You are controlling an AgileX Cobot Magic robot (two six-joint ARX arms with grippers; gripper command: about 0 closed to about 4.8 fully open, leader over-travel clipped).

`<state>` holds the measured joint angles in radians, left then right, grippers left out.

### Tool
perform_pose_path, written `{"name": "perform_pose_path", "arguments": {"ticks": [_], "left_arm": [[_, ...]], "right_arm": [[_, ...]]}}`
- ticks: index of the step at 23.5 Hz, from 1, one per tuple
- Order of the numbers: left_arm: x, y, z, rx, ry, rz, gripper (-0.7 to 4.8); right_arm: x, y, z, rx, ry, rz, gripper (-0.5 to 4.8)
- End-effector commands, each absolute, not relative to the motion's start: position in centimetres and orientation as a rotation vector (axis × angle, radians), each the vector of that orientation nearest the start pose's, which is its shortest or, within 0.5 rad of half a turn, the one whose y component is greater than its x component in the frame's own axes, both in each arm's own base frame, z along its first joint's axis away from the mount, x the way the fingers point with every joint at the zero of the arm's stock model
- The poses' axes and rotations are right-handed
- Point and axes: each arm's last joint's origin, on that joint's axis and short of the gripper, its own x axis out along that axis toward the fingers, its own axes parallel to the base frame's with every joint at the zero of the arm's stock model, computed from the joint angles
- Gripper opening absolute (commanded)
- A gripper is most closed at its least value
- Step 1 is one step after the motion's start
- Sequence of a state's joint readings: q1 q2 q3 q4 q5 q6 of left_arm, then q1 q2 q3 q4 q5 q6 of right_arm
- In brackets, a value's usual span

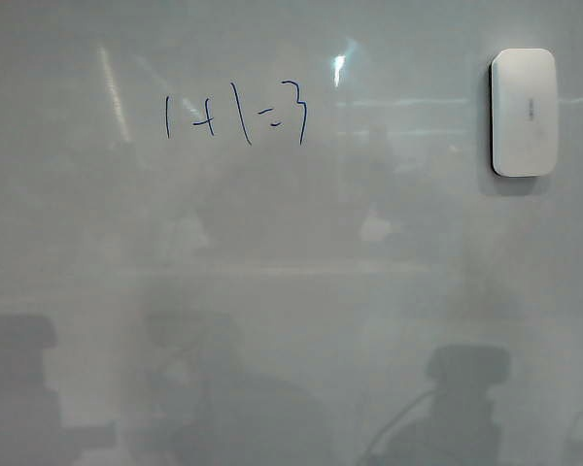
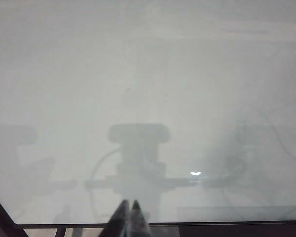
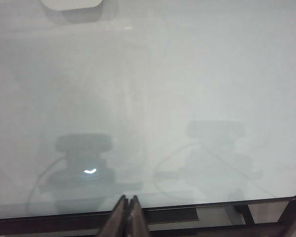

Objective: Grab the whiteboard eraser that is attached to the surface of the whiteboard and use it to clean the writing on the whiteboard.

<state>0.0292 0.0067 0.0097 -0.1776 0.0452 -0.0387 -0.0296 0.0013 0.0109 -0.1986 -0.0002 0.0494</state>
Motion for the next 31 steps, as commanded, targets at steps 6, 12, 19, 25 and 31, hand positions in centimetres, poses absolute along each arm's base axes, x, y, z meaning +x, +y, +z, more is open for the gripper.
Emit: {"name": "perform_pose_path", "arguments": {"ticks": [6, 12, 19, 25, 31], "left_arm": [[9.6, 0.1, 14.9, -0.045, 0.179, -0.017, -0.05], [9.6, -0.3, 16.1, -0.039, 0.118, -0.06, -0.05], [6.5, -1.7, 28.9, -0.032, -0.029, -0.33, -0.05], [-0.3, -0.7, 35.1, -0.034, 0.053, -0.532, -0.05], [-2.0, -0.2, 34.3, -0.032, 0.203, -0.497, -0.05]], "right_arm": [[9.5, -0.3, 15.0, 0.055, 0.17, -0.035, -0.08], [9.5, -0.3, 15.0, 0.055, 0.171, -0.035, -0.08], [9.5, -0.3, 15.0, 0.055, 0.171, -0.035, -0.08], [9.5, -0.3, 15.0, 0.055, 0.171, -0.035, -0.08], [9.5, -0.3, 15.0, 0.055, 0.171, -0.035, -0.08]]}}
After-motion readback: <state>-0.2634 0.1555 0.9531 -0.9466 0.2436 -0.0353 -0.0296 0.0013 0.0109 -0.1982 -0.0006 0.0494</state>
